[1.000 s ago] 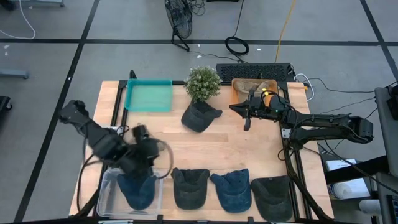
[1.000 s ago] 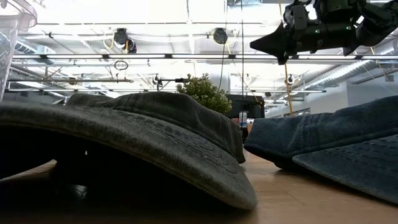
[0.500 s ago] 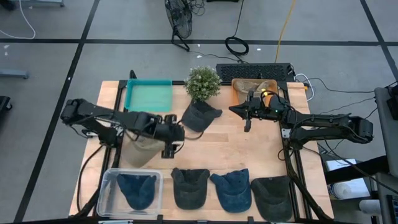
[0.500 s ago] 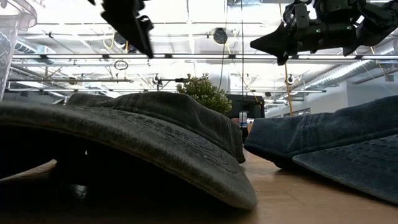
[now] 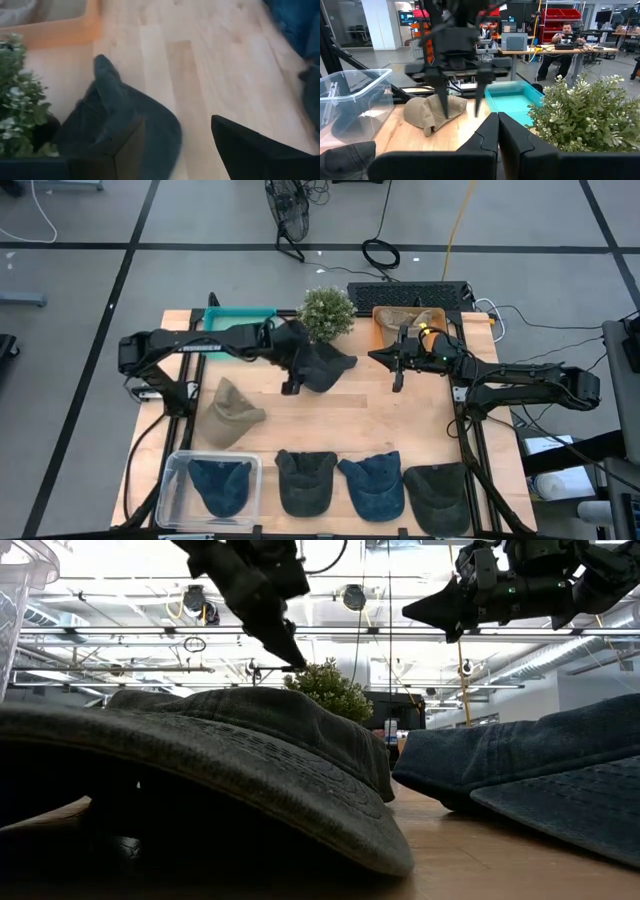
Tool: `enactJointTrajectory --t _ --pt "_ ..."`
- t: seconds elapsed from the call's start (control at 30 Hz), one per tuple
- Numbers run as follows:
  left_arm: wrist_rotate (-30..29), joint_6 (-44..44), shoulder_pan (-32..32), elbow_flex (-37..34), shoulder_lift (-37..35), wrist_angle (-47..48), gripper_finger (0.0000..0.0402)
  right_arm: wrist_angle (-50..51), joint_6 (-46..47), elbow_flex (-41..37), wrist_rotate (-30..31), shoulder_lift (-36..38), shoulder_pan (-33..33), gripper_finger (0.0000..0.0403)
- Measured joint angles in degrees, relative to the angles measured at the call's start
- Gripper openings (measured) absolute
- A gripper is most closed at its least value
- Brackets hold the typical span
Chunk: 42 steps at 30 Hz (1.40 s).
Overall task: Pick & Place hat
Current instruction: Put the top black cap into the green bin
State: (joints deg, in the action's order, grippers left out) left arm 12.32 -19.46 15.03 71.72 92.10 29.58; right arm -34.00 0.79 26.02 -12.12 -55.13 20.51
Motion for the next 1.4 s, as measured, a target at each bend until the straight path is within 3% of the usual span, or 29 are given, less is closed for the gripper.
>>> enactJointTrajectory --t 0.27,0.4,0.57,0.77,1.4 --pt "-6.8 11.0 3.9 1.0 7.2 -2.7 0.0241 0.0 -1.7 0.0 0.1 0.0 0.0 0.0000" --pt "-7.2 10.2 3.9 1.0 8.9 -3.0 0.0241 0.0 -1.7 0.0 0.1 0.0 0.0 0.0000" --pt "-14.1 9.4 3.7 1.1 9.9 -7.4 0.0241 0.0 -1.9 0.0 0.2 0.0 0.0 0.0000" --pt "-10.4 -2.0 3.0 1.1 10.7 -7.3 0.0241 0.0 -1.7 0.0 0.2 0.0 0.0 0.0000" --pt "-8.3 -4.3 3.7 1.0 15.8 -5.8 0.0241 0.5 -1.7 0.0 0.3 -0.1 0.0 0.0000"
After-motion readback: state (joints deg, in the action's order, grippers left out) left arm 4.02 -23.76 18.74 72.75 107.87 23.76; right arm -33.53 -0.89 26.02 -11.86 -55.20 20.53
